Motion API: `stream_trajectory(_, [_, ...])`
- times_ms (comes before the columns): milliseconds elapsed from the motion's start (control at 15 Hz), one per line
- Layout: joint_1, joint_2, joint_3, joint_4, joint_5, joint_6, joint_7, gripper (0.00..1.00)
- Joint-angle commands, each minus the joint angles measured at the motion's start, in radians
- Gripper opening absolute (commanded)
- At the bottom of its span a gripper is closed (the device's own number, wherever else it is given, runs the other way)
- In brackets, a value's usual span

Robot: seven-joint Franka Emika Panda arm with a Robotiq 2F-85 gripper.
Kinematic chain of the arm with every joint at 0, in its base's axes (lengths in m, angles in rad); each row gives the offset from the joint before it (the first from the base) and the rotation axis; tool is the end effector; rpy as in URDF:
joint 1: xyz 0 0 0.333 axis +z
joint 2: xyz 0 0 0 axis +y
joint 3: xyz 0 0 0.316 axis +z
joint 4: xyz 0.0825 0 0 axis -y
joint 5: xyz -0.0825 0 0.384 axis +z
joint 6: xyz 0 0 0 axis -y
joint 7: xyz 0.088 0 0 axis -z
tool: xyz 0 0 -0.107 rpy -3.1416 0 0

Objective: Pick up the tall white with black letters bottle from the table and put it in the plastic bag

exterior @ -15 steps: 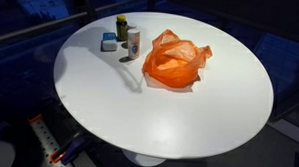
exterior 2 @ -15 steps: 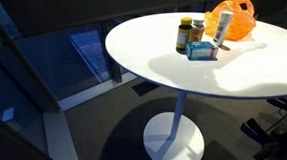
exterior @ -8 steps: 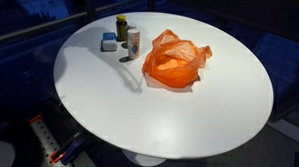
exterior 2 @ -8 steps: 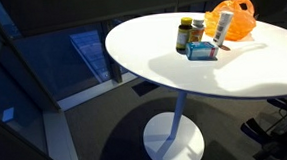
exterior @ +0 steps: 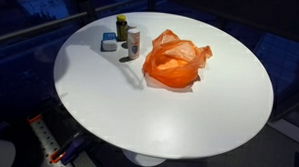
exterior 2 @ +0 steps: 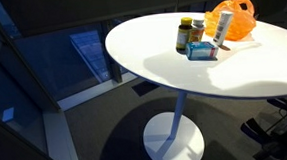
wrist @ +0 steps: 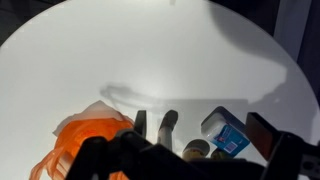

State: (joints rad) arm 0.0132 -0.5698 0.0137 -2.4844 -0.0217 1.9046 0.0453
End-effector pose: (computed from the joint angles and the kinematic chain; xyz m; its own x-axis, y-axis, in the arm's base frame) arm 0.3752 0.0088 0.4840 0.9999 -0.0135 -0.0089 -0.0133 -0.9995 0.0283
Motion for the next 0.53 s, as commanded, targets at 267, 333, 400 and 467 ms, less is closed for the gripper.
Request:
stream_trajectory(267, [-0.017, 0.136, 0.011, 0.153, -0.005, 0.003, 0.046, 1.00])
stream_trajectory(333, [-0.018, 0.157, 0.009, 0.169, -0.004, 0.007, 0.049, 1.00])
stream_trajectory(400, [-0.022, 0.177, 0.006, 0.185, -0.003, 0.015, 0.051, 1.00])
stream_trajectory(467, [-0.026, 0.195, 0.004, 0.199, -0.004, 0.025, 0.055, 1.00])
